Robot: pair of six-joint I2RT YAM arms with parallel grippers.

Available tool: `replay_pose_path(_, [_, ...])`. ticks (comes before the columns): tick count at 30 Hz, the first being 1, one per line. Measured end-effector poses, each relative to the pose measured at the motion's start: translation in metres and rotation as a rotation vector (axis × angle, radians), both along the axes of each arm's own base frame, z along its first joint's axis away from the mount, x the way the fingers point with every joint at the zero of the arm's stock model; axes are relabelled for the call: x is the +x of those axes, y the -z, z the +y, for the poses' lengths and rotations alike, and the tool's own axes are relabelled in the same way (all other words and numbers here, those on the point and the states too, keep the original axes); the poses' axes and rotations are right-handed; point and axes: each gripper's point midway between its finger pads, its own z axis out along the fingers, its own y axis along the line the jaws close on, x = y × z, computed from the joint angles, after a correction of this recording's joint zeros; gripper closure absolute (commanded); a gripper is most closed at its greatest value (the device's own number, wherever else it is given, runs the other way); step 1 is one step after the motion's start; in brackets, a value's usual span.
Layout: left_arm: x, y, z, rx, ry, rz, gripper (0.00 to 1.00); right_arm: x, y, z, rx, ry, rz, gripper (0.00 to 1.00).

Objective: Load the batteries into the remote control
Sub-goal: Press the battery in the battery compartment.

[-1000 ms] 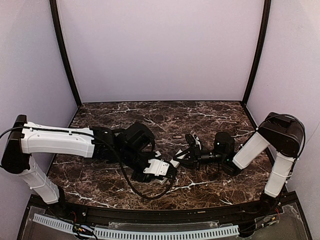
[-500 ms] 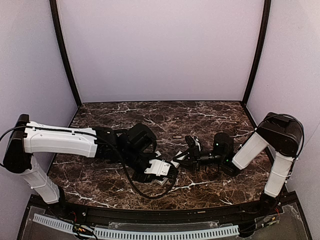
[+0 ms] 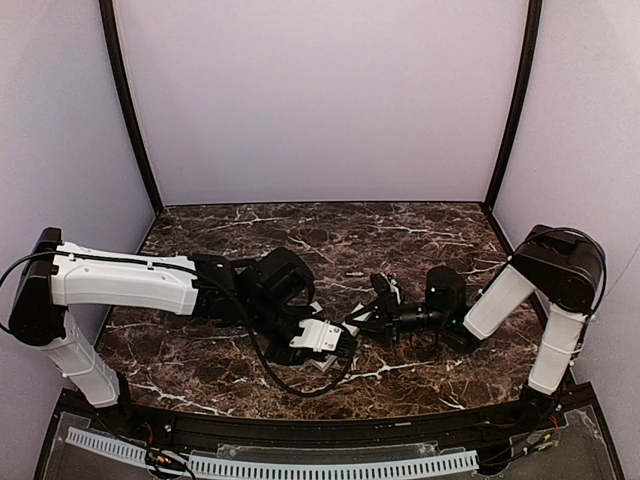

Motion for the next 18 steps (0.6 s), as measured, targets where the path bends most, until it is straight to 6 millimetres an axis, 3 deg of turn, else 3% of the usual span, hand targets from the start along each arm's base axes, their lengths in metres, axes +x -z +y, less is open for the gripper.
replay_pose_path(18, [-0.002, 0.014, 0.001, 0.050, -0.011, 0.044, 0.93, -0.004, 0.014, 0.001, -0.042, 0.001, 0.049, 1.00])
